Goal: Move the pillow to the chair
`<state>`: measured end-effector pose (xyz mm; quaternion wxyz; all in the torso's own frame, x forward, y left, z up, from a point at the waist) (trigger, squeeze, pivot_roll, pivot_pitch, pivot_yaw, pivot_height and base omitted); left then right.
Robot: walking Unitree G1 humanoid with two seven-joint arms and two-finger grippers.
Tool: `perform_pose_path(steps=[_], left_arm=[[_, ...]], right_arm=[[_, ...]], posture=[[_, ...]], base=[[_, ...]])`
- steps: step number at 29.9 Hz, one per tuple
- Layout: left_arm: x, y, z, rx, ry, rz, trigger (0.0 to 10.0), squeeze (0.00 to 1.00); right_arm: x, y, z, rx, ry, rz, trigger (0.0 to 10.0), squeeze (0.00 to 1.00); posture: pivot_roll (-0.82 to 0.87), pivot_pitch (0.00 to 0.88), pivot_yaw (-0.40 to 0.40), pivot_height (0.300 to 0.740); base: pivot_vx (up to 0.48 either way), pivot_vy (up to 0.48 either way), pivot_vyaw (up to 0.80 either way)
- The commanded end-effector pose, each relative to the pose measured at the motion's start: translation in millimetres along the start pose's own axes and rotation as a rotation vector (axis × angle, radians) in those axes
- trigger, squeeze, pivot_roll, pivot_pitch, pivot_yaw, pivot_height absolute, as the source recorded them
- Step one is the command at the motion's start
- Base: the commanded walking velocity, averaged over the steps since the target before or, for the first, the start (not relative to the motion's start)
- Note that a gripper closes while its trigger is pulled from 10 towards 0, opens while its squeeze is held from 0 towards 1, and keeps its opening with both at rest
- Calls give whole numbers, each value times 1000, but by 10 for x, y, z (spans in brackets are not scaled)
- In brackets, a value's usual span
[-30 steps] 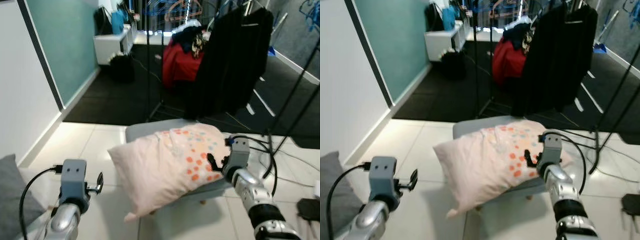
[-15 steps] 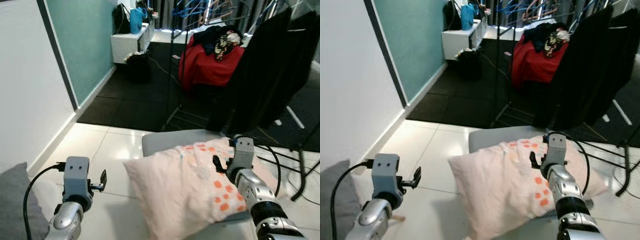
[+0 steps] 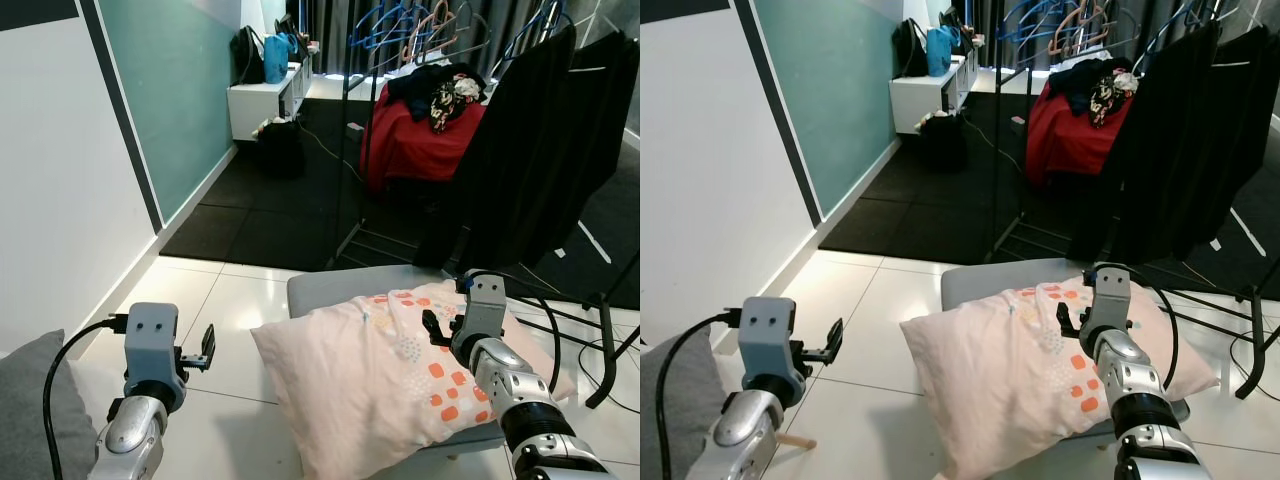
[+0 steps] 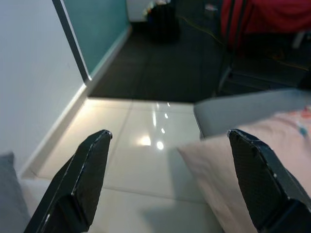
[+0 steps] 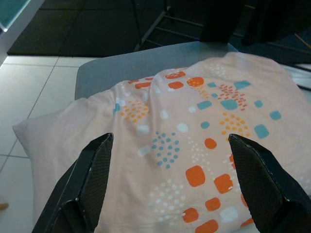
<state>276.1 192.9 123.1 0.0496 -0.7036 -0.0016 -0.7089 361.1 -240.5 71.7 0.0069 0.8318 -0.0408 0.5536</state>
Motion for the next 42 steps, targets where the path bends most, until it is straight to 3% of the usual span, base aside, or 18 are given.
perform_pose_path(steps=[1, 4, 6, 7, 8, 9, 11, 12, 13, 14, 16, 18, 20, 22, 25, 28, 29, 42], left_arm=[[86, 31, 15, -18, 33, 28, 10000, 0], [411, 331, 36, -155, 153, 232, 10000, 0], [411, 331, 36, -155, 153, 232, 10000, 0], [550, 704, -9, -307, 257, 447, 10000, 0], [550, 704, -9, -307, 257, 447, 10000, 0], [567, 829, -40, -358, 283, 494, 10000, 0], [567, 829, -40, -358, 283, 494, 10000, 0], [538, 951, -72, -411, 293, 588, 10000, 0], [538, 951, -72, -411, 293, 588, 10000, 0], [513, 1012, -89, -417, 290, 642, 10000, 0], [513, 1012, -89, -417, 290, 642, 10000, 0], [488, 1137, -126, -446, 295, 767, 10000, 0], [489, 1233, -165, -460, 301, 752, 10000, 0], [342, 1360, -220, -529, 275, 936, 10000, 0], [372, 1359, -228, -502, 312, 1017, 10000, 0], [401, 1360, -233, -491, 334, 1030, 10000, 0], [467, 1383, -272, -465, 407, 1103, 10000, 0], [488, 1421, -316, -452, 398, 1136, 10000, 0]], right_arm=[[18, -12, 3, 9, 9, -21, 10000, 0], [57, -48, 12, 31, 22, -41, 10000, 0], [57, -48, 12, 31, 22, -41, 10000, 0], [73, -78, 20, 40, 26, -45, 10000, 0], [73, -78, 20, 40, 26, -45, 10000, 0], [75, -87, 22, 44, 27, -47, 10000, 0], [75, -87, 22, 44, 27, -47, 10000, 0], [76, -94, 23, 46, 27, -48, 10000, 0], [76, -94, 23, 46, 27, -48, 10000, 0], [72, -101, 24, 48, 27, -48, 10000, 0], [72, -101, 24, 48, 27, -48, 10000, 0], [40, -97, 22, 53, 18, -51, 10000, 0], [15, -81, 20, 52, 10, -52, 10000, 0], [-5, -68, 19, 51, 3, -55, 10000, 0], [10, -74, 21, 53, 8, -54, 10000, 0], [18, -78, 21, 53, 10, -53, 10000, 0], [32, -78, 22, 53, 16, -50, 10000, 0], [14, 0, 5, 30, 17, -43, 10000, 0]], posture=[[-153, 15, -26, 700], [-146, 6, -28, 700], [-146, 6, -28, 700], [-145, 0, -28, 700], [-145, 0, -28, 700], [-145, 0, -28, 700], [-145, 0, -28, 700], [-143, 2, -26, 700], [-143, 2, -26, 700], [-143, 3, -26, 700], [-143, 3, -26, 700], [-132, 8, -32, 700], [-124, 10, -33, 700], [-128, 10, -31, 700], [-130, 14, -24, 700], [-130, 14, -24, 700], [-120, 21, -21, 700], [-132, 32, -4, 700]], base=[[0, 0, 0], [0, 0, 0], [0, 0, 0], [0, 0, 0], [0, 0, 0], [0, 0, 0], [0, 0, 0], [0, 0, 0], [0, 0, 0], [0, 0, 0], [0, 0, 0], [0, 0, 0], [0, 0, 0], [0, 0, 0], [0, 0, 0], [0, 0, 0], [0, 0, 0], [0, 0, 0]])
Point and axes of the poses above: a point about 5 cm out from each wrist's last joint towards the gripper, its own z axis pointing out of the wrist towards the gripper, its own x axis along the axis of the wrist's last joint, y = z × x, the point moved 2 cm from there along z, pointing out of the wrist towards the gripper
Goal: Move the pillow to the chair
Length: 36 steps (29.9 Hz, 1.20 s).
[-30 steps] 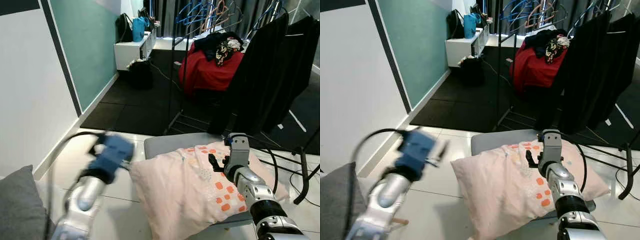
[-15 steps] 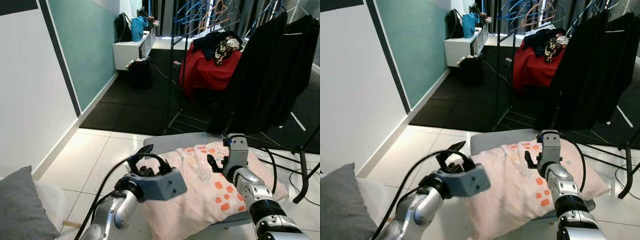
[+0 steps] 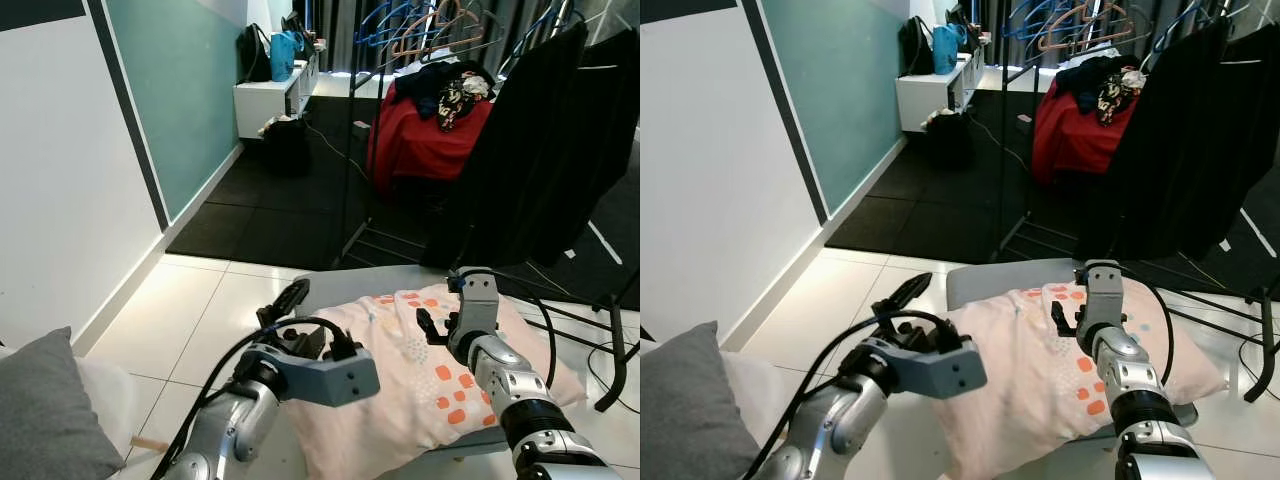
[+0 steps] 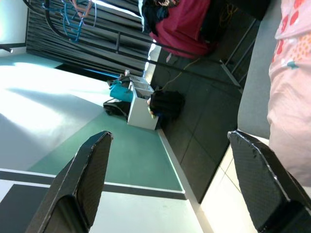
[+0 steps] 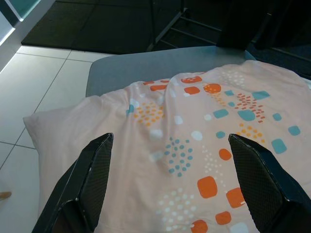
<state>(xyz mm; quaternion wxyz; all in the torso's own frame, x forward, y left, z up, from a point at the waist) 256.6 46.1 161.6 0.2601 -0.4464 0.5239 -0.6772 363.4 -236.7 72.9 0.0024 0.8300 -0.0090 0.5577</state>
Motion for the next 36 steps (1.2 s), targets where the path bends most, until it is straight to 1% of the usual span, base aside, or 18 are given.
perform_pose_path(steps=[1, 6, 8, 12, 20, 21, 27, 28, 36], left_arm=[[11, 1, -16, -5, -4, 21, 10000, 0], [7, 11, -31, -5, -9, 28, 10000, 0], [-8, 11, -60, -2, -12, 31, 10000, 0], [-13, 0, -95, 0, -16, 32, 10000, 0], [-5, 3, -126, 0, -16, 33, 10000, 0], [-2, 6, -146, 0, -17, 31, 10000, 0], [17, 7, -162, 0, -15, 31, 10000, 0], [30, 11, -166, -1, -14, 30, 10000, 0], [49, 7, -165, 1, -12, 26, 10000, 0]], right_arm=[[-5, 39, -11, -13, 8, 4, 10000, 0], [-25, 47, -18, -20, 8, 9, 10000, 0], [-54, 49, -28, -26, 8, 17, 10000, 0], [-72, 84, -50, -40, 13, 29, 10000, 0], [-98, 147, -81, -53, 12, 31, 10000, 0], [-86, 171, -100, -55, 18, 29, 10000, 0], [-79, 237, -134, -62, 21, 33, 10000, 0], [-78, 276, -156, -66, 22, 39, 10000, 0], [-58, 305, -176, -71, 28, 45, 10000, 0]], posture=[[-132, 32, -4, 700], [-134, 23, 4, 700], [-150, 22, 31, 700], [-175, 27, 43, 700], [-190, 19, 46, 700], [-229, 19, 57, 700], [-251, 22, 52, 700], [-252, 22, 54, 700], [-261, 25, 56, 700]], base=[[0, 0, 0], [0, 0, 0], [0, 0, 0], [0, 0, 0], [0, 0, 0], [0, 0, 0], [0, 0, 0], [0, 0, 0], [0, 0, 0]])
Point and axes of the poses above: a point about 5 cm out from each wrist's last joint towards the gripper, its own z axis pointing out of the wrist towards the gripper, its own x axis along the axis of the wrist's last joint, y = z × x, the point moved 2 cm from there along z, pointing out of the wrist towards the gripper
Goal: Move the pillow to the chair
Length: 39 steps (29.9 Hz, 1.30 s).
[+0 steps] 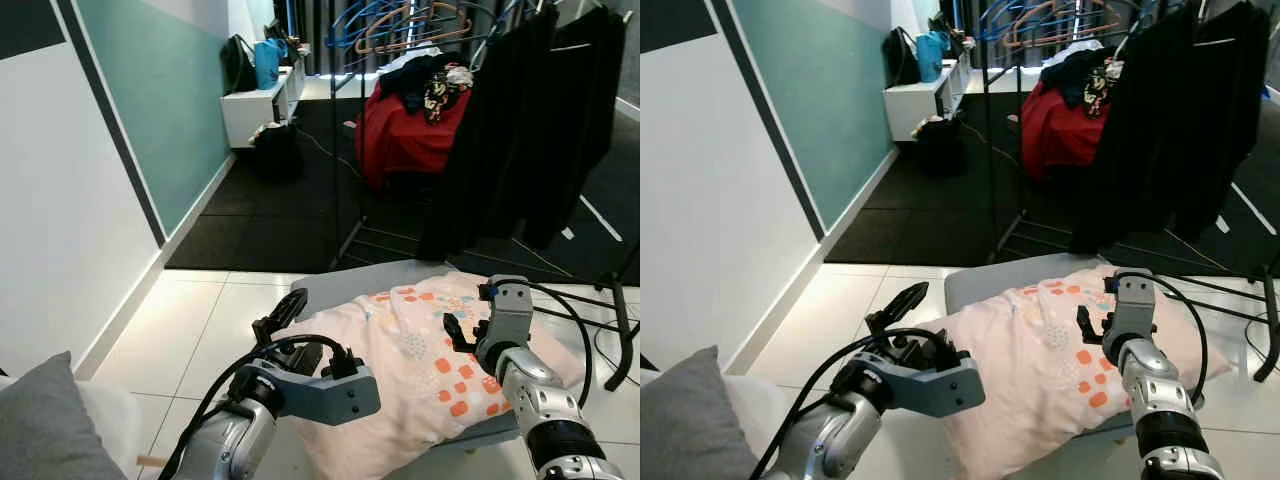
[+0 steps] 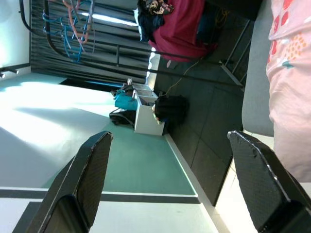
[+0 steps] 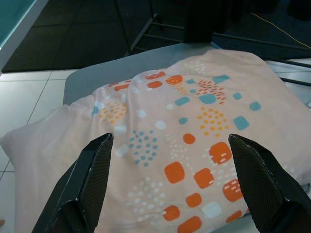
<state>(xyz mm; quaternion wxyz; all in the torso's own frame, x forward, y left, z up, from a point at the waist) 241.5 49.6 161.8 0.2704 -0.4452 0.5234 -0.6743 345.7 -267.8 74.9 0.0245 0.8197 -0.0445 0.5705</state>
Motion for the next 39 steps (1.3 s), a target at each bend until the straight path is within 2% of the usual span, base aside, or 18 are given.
perform_pose_path(steps=[1, 13, 39], left_arm=[[8, 0, -15, -6, 0, 9, 10000, 0], [9, -5, 4, -7, 0, 13, 10000, 0], [-51, -28, -11, -10, -3, 21, 10000, 0]], right_arm=[[-9, -12, -9, 6, -4, 10, 10000, 0], [54, -2, -15, 14, 4, 11, 10000, 0], [-13, -89, -10, 21, -11, 41, 10000, 0]], posture=[[-261, 25, 56, 700], [-265, 25, 52, 700], [-223, 30, 66, 700]], base=[[0, 0, 0], [0, 0, 0], [0, 0, 0]])
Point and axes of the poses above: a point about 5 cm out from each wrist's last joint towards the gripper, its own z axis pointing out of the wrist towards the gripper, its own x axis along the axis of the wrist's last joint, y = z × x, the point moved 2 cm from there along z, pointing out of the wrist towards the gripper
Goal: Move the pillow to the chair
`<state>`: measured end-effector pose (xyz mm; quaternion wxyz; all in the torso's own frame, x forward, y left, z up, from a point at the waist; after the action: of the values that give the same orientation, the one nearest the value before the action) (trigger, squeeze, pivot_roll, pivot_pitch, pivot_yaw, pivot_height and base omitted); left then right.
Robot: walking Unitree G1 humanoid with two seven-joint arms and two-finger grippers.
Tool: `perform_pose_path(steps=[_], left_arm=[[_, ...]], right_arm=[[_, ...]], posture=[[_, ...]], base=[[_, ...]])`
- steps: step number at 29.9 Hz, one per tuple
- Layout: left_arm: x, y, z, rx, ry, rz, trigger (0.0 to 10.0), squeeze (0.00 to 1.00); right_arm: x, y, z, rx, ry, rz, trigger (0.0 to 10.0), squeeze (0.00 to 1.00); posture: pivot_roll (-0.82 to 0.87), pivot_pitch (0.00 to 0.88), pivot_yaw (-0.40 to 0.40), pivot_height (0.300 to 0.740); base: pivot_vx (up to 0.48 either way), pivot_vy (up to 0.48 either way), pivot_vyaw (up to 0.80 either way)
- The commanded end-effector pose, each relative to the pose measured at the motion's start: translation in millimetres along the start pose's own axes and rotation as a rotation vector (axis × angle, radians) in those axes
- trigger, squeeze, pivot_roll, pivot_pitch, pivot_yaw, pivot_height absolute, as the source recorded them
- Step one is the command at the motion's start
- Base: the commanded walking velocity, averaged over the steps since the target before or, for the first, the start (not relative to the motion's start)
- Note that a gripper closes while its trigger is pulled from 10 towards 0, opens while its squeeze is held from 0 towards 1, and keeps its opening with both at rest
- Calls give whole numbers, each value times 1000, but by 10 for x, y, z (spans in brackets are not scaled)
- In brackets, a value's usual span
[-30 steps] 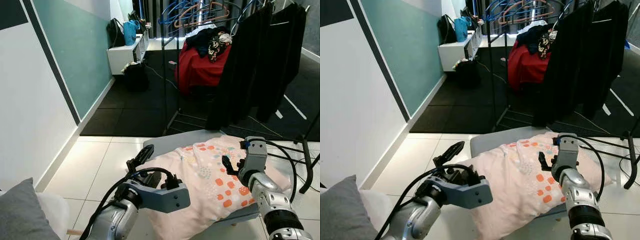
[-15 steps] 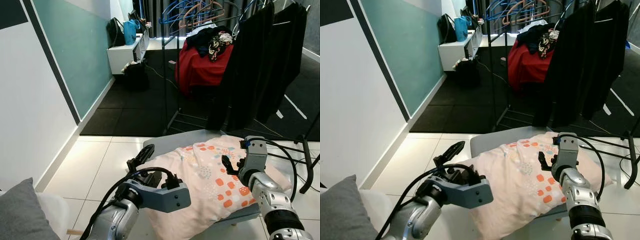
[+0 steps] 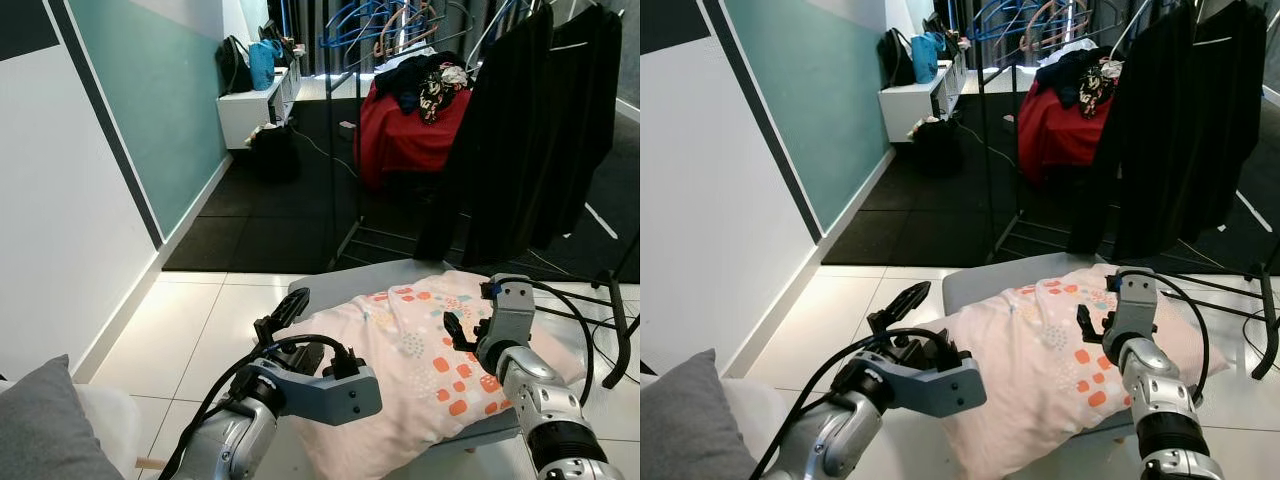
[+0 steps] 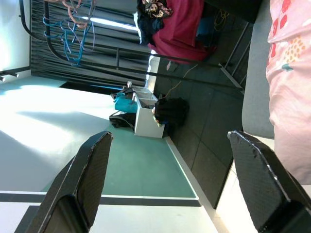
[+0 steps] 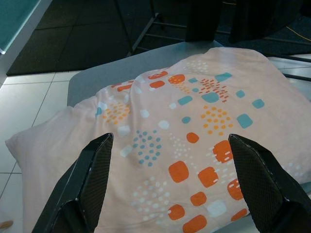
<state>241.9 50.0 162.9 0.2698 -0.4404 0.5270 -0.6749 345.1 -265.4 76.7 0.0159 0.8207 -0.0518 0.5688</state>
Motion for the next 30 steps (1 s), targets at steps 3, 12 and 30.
perform_pose_path(steps=[3, 12, 30], left_arm=[[-50, -16, -15, -7, -13, 14, 10000, 0], [-43, -24, -12, -7, -10, 14, 10000, 0], [-46, -43, -4, -8, -7, 8, 10000, 0]], right_arm=[[-26, -70, 6, 17, -5, 23, 10000, 0], [-25, -62, 3, 15, -5, 29, 10000, 0], [-19, -76, 8, 17, -4, 33, 10000, 0]], posture=[[-223, 30, 66, 700], [-217, 35, 63, 700], [-207, 45, 55, 700]], base=[[0, 0, 0], [0, 0, 0], [0, 0, 0]])
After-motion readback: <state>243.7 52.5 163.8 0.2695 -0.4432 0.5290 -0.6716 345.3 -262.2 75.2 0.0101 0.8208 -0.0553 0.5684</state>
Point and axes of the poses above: a point about 5 cm out from each wrist's last joint towards the gripper, its own z axis pointing out of the wrist towards the gripper, its own x axis along the axis of the wrist's last joint, y = z × x, the point moved 2 cm from there along z, pointing out of the wrist towards the gripper
